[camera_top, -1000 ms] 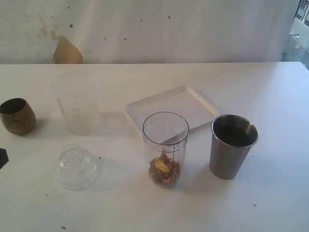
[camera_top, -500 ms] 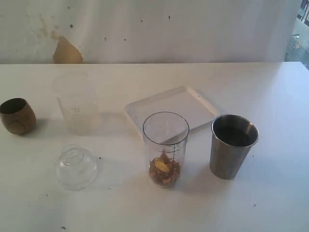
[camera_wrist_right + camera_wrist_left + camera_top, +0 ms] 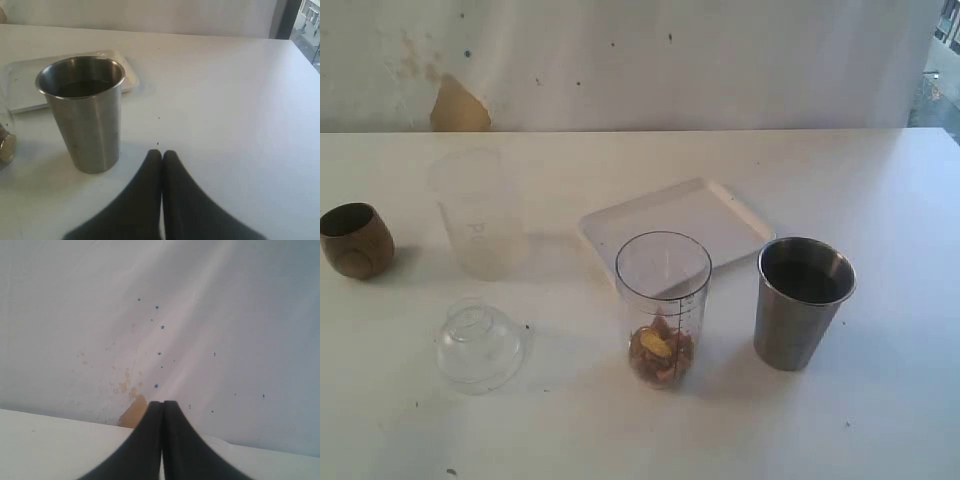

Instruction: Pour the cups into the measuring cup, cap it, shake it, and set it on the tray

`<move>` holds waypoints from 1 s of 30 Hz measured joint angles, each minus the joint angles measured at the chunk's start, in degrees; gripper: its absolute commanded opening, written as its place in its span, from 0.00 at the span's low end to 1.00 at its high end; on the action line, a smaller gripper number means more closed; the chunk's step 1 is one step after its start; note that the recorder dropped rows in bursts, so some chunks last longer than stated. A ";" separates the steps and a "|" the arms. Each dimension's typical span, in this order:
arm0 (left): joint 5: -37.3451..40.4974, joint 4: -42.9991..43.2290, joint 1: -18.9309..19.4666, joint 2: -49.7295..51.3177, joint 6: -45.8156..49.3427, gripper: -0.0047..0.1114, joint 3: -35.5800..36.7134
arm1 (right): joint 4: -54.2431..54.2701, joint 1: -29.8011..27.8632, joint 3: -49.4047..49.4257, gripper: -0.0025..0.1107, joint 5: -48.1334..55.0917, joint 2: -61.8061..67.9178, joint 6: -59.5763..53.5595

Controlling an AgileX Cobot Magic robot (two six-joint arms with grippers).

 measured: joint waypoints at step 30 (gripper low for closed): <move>16.00 -11.69 0.00 0.00 0.00 0.04 5.94 | 0.00 0.00 0.00 0.02 0.00 0.00 0.00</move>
